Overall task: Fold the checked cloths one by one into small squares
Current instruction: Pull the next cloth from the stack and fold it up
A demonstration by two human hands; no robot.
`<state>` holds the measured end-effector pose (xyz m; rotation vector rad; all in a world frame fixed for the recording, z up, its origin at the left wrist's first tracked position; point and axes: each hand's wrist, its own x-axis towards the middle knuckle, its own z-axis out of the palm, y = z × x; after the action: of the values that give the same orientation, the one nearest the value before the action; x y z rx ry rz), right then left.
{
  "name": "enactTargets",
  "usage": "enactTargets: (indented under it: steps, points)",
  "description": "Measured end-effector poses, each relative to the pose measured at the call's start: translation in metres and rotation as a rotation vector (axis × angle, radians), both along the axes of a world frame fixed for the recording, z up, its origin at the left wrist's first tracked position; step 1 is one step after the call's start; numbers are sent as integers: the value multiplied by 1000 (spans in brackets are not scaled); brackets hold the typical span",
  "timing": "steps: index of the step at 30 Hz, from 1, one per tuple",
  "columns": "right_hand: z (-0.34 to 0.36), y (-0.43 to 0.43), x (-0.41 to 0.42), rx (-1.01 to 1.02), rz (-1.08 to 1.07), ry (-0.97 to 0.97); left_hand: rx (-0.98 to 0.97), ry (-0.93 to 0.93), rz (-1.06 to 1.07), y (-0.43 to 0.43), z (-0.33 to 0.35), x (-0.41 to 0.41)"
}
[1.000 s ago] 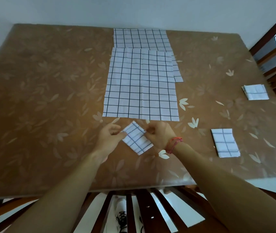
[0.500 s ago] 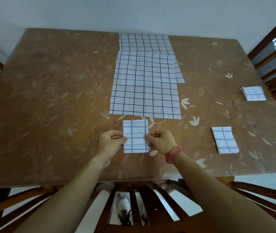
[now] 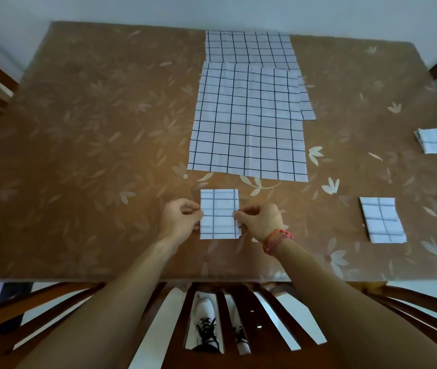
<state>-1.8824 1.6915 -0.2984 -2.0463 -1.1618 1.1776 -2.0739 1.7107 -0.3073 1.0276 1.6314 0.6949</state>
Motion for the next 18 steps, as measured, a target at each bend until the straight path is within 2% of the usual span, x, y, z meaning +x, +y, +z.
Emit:
enactTargets:
  steps: [7,18]
  points:
    - [-19,9,-12,-76,-12,-1,43,119,-32,7,-17,-6]
    - [-39,17,-15,-64,-13,-66,84,270,-95,15,-30,-7]
